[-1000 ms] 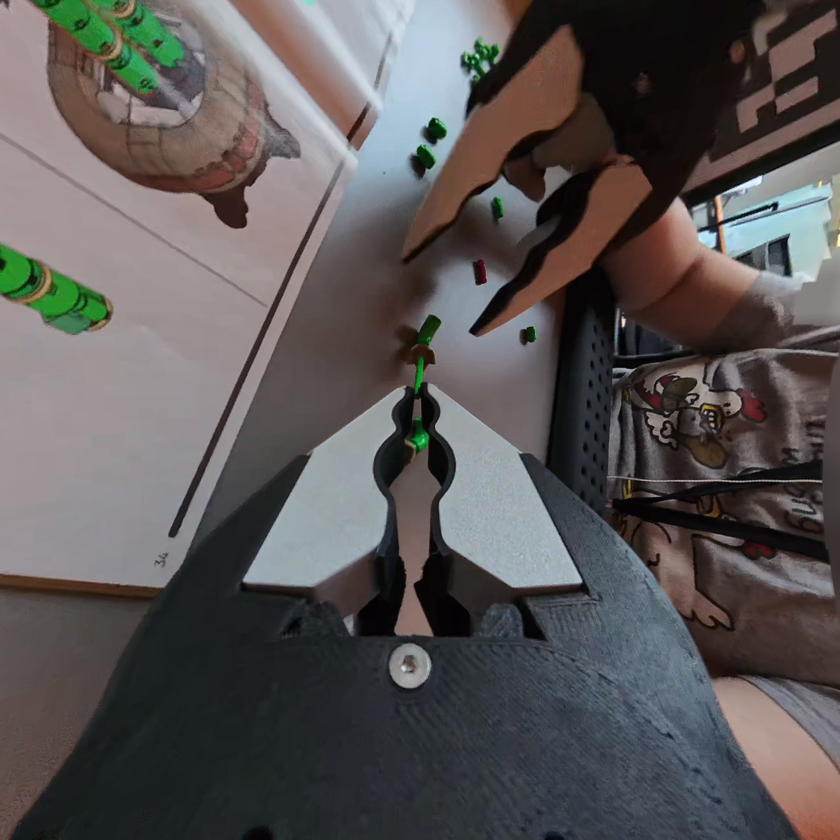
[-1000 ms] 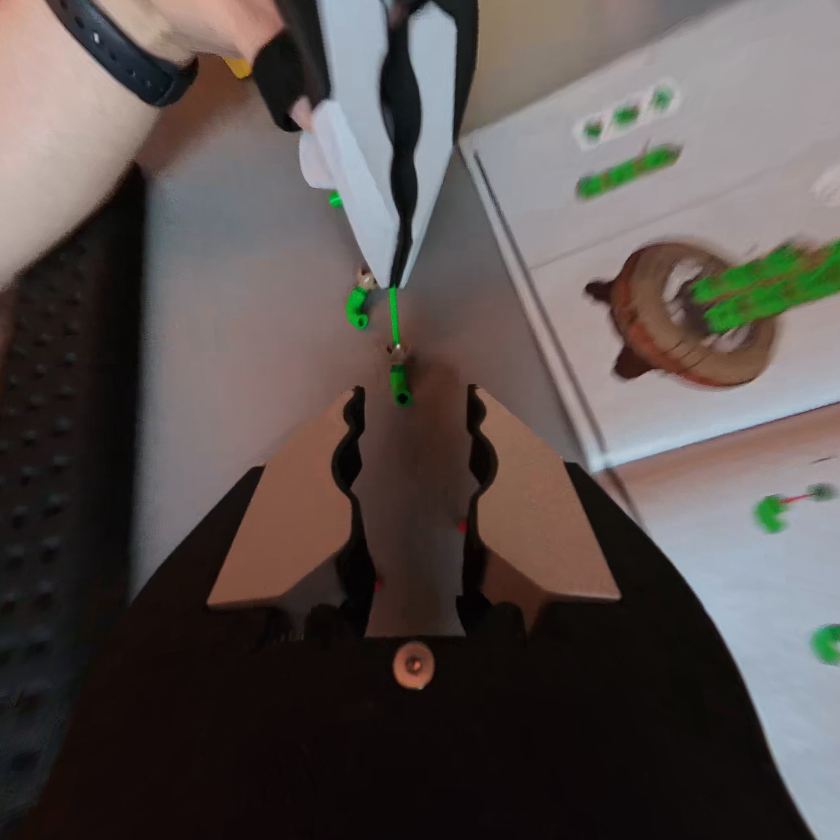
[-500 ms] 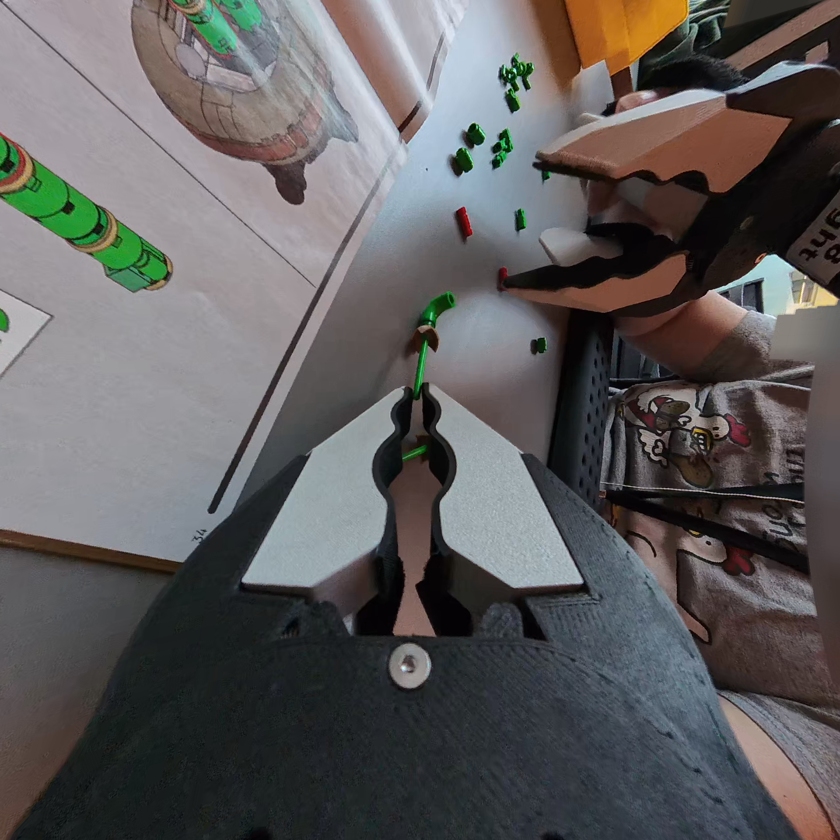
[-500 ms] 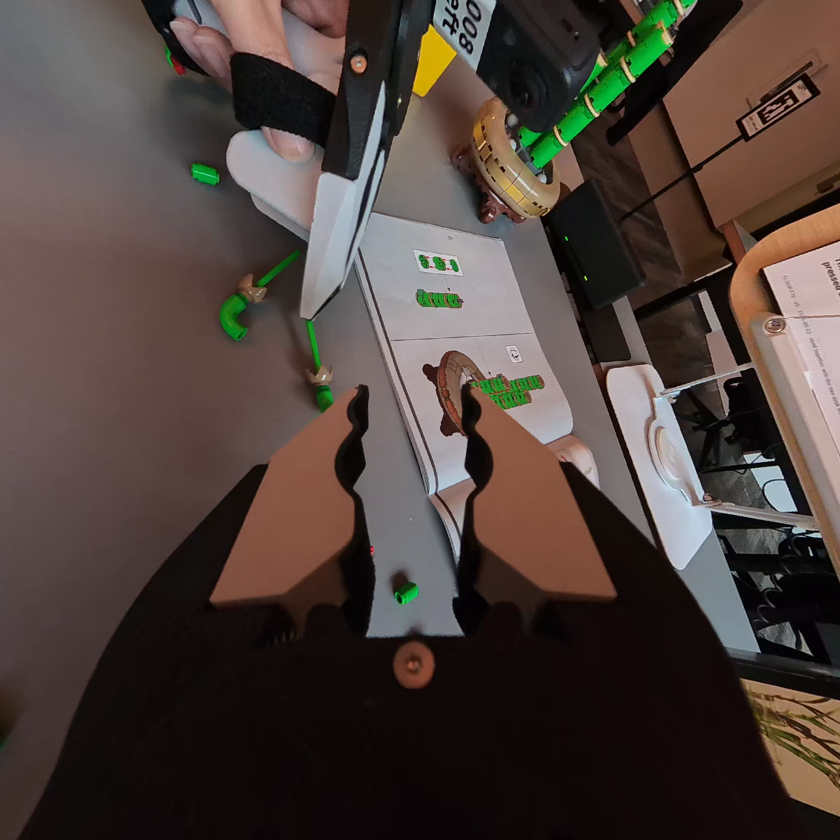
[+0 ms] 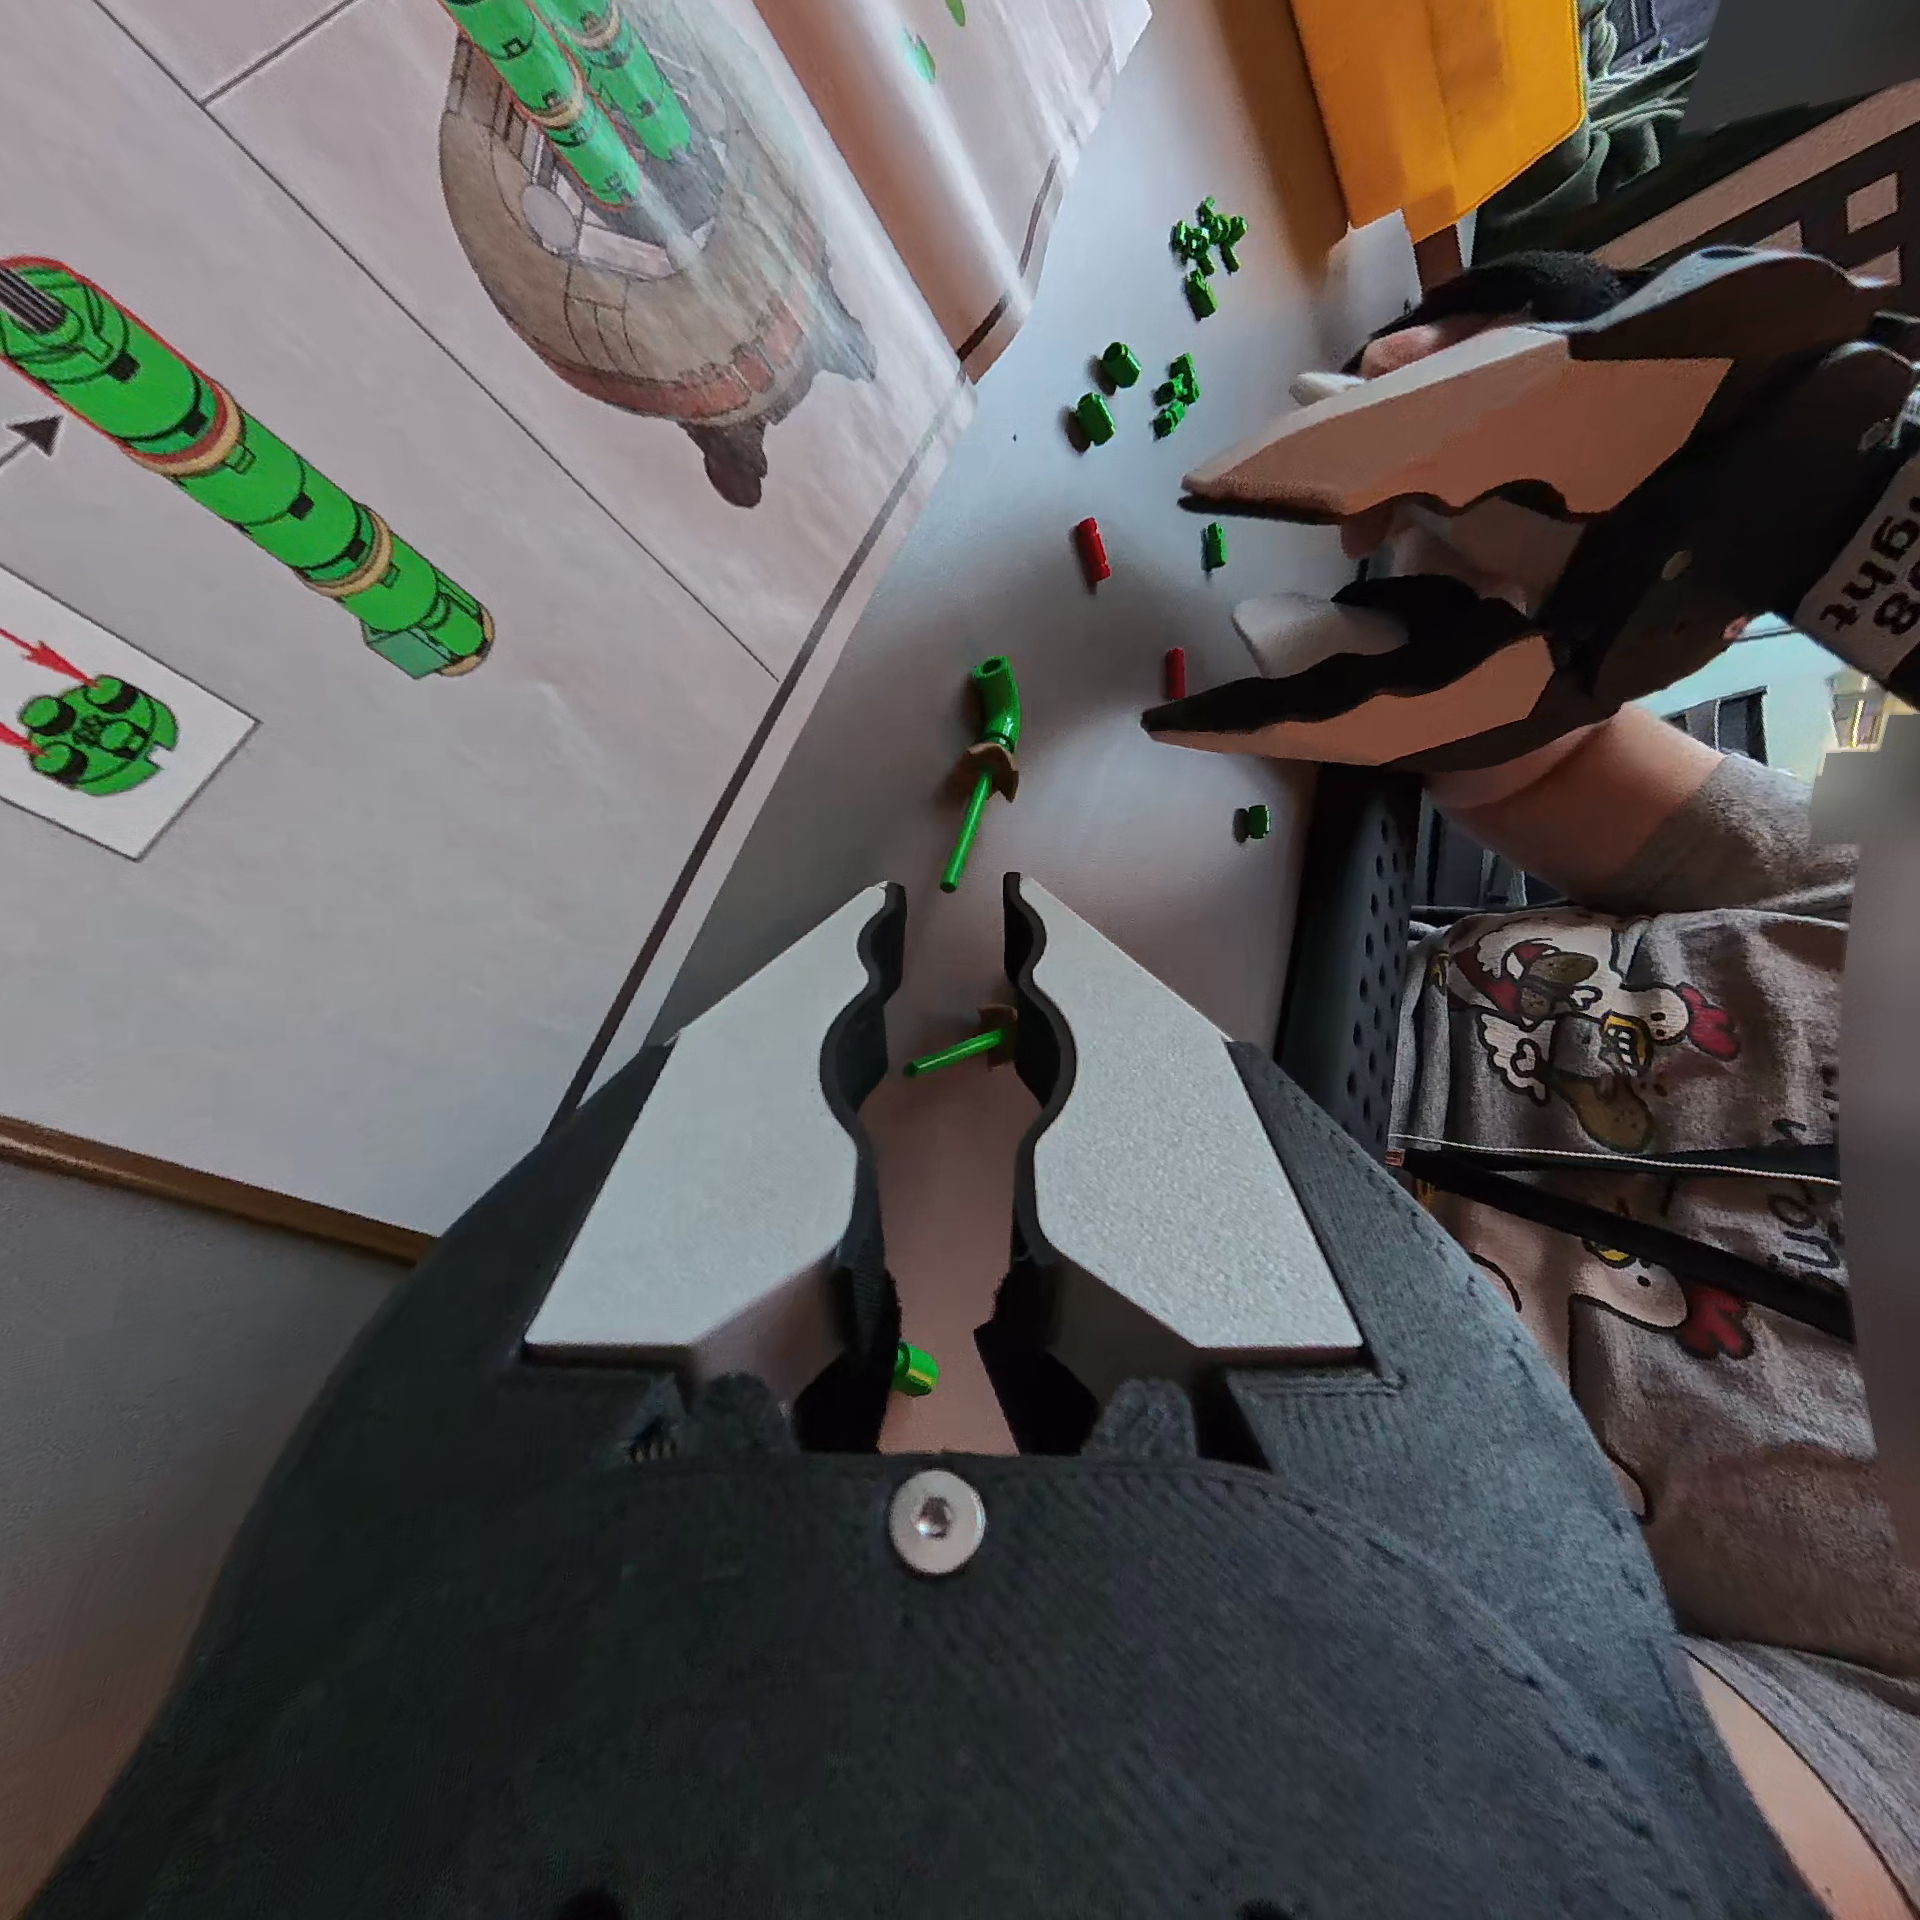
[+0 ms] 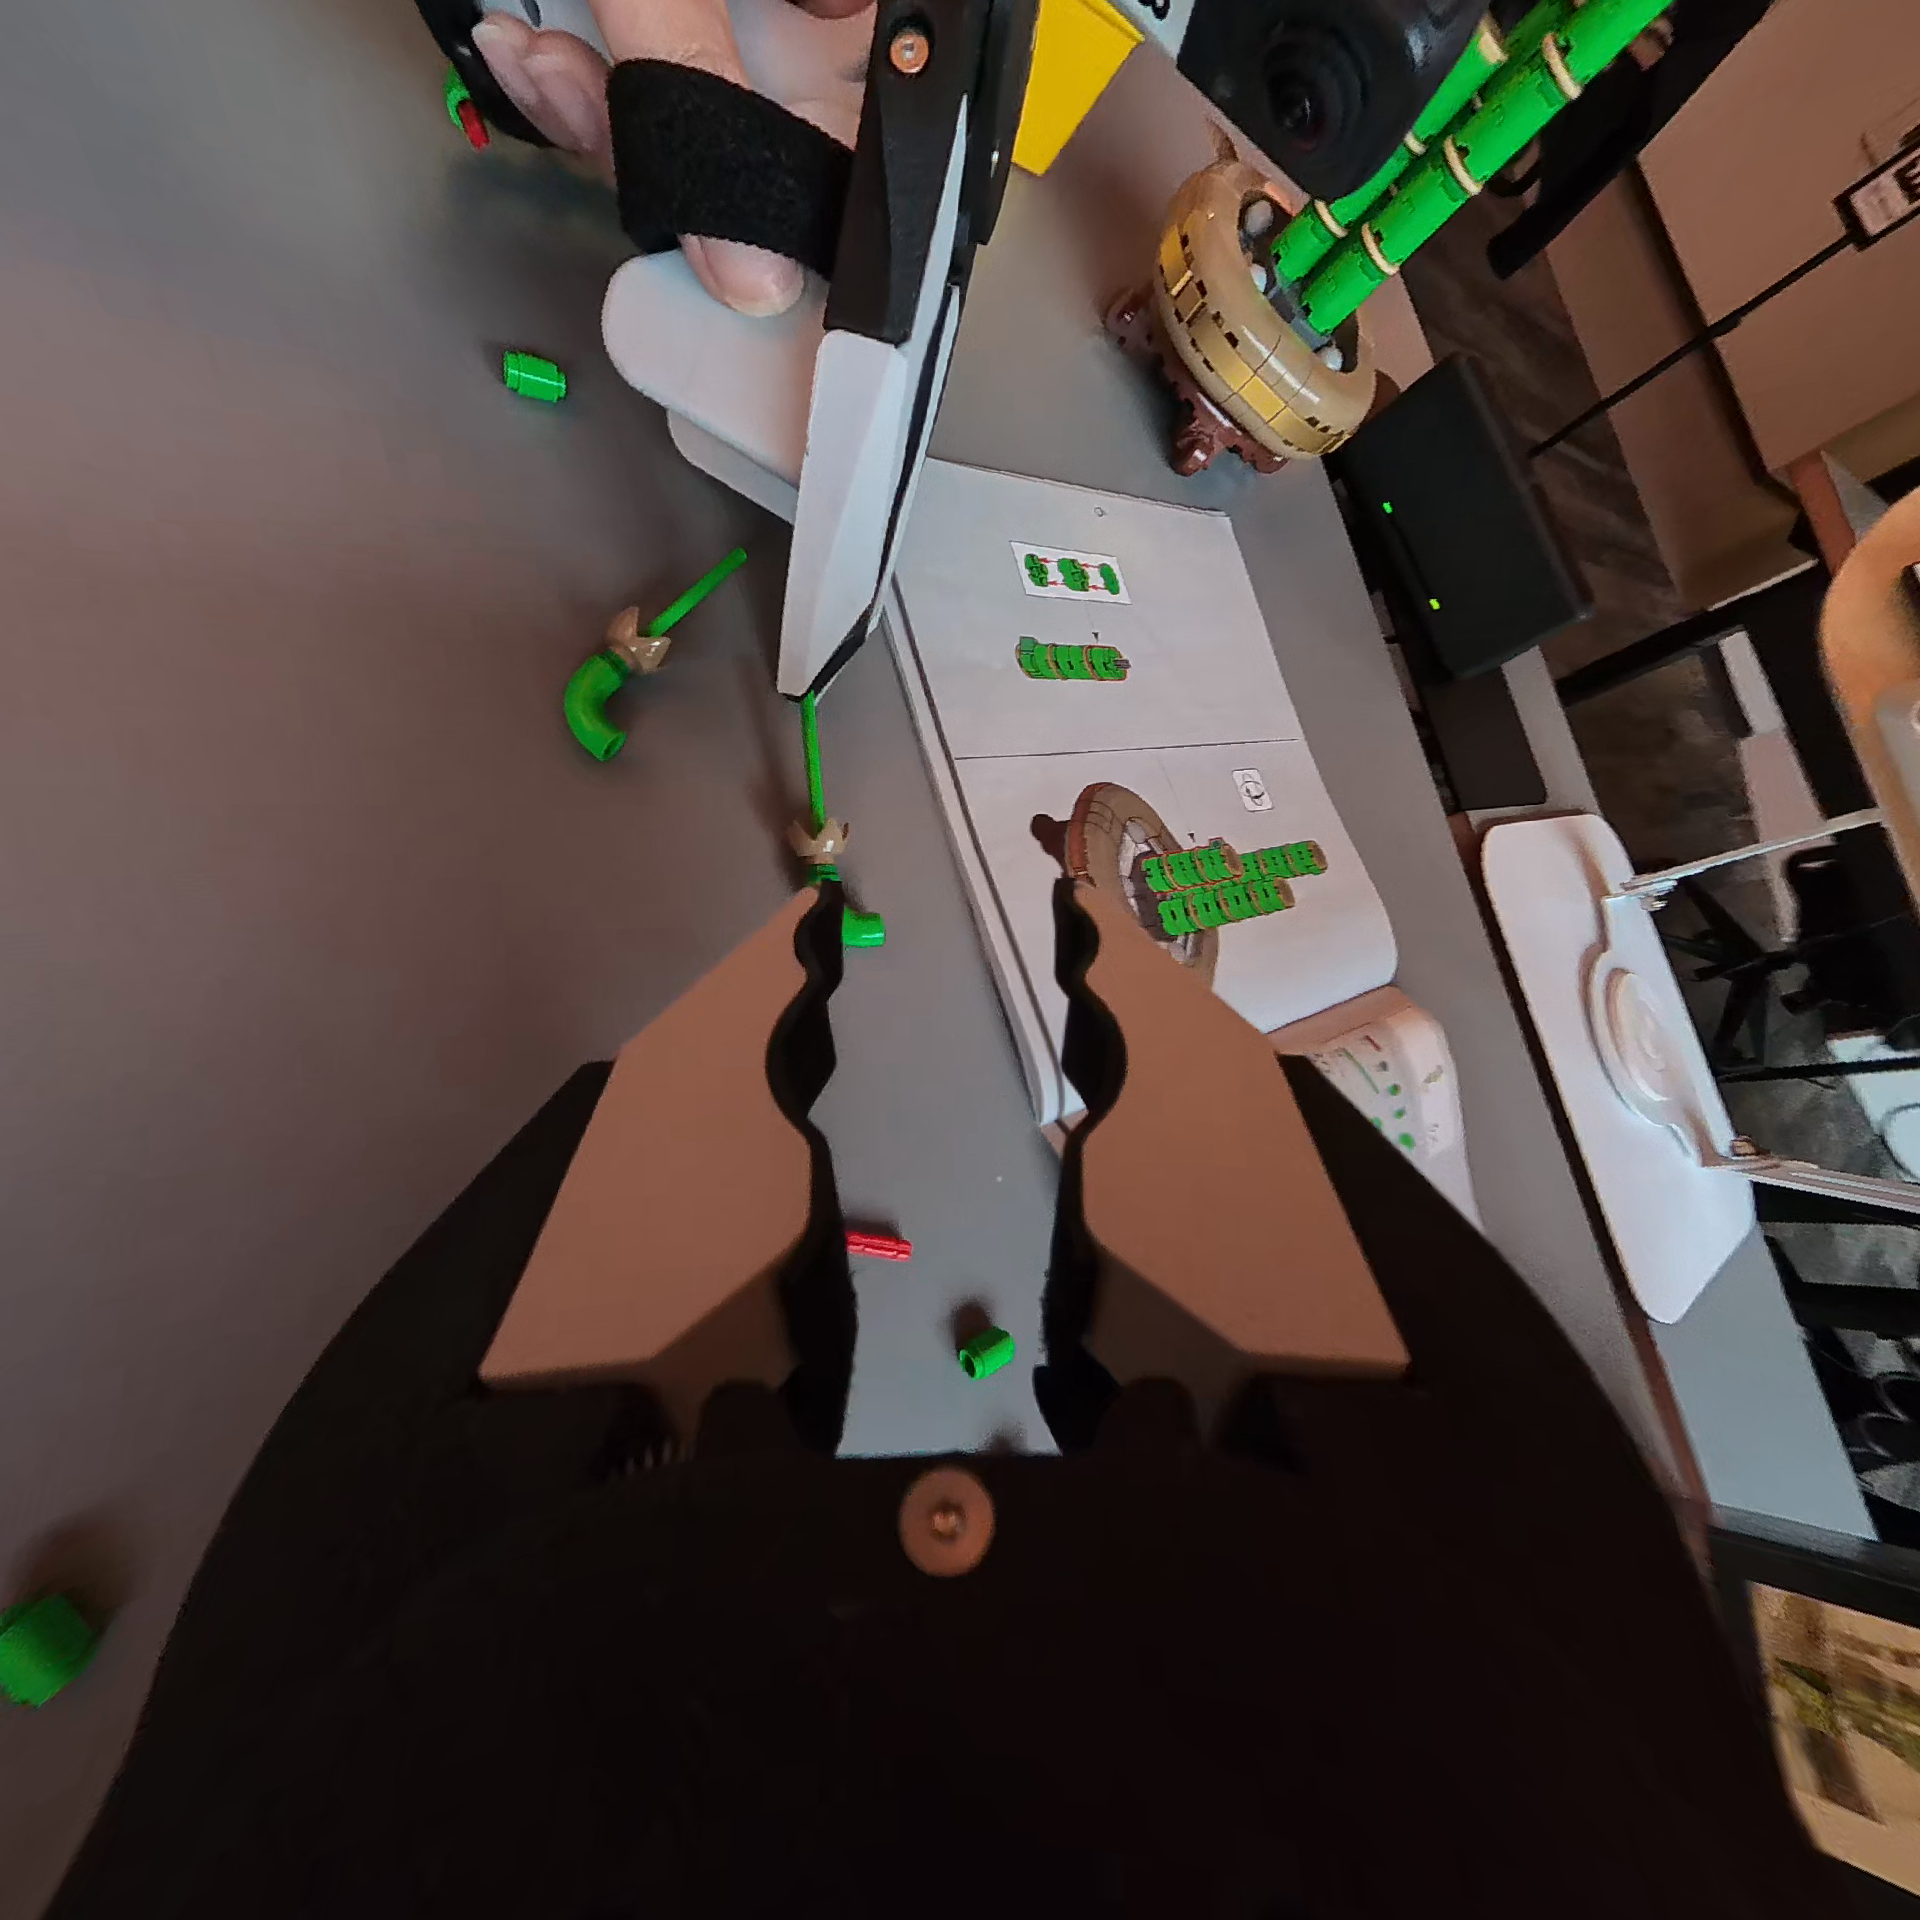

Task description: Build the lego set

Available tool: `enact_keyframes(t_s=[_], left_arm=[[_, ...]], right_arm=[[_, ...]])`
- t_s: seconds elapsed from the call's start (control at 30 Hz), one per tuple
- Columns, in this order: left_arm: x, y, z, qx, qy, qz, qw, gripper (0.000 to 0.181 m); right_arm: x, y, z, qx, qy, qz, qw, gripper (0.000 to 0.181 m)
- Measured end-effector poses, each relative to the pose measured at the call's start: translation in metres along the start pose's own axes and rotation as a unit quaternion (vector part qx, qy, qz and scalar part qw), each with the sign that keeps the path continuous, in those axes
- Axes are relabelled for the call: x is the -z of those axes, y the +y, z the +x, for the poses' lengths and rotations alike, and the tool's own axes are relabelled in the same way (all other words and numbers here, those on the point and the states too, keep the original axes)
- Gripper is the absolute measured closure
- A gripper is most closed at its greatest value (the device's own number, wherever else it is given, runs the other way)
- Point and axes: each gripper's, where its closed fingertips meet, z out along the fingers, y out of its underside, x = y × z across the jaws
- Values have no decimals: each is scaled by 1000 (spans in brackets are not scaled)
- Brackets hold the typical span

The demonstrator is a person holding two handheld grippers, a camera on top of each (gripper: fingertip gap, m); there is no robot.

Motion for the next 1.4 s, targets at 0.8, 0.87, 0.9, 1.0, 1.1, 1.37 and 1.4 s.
enact_keyframes(t_s=[0.8,0.87,0.9,1.0,1.1,1.37,1.4], left_arm=[[20,-23,2,-48,-50,65,995,160],[27,-30,1,-71,-81,86,990,156],[29,-34,3,-81,-89,96,988,156],[37,-44,9,-103,-107,125,981,155],[42,-46,12,-108,-110,138,978,155],[41,-43,5,-82,-103,136,982,155],[40,-43,3,-76,-104,135,982,154]], right_arm=[[-22,22,-30,-149,-181,-26,972,162],[-21,21,-32,-159,-181,-31,970,163],[-21,21,-33,-161,-180,-32,970,164],[-23,16,-37,-169,-178,-37,969,167],[-26,12,-40,-168,-169,-42,970,172],[-26,5,-48,-179,-165,-45,969,172],[-26,5,-49,-185,-166,-46,968,170]])
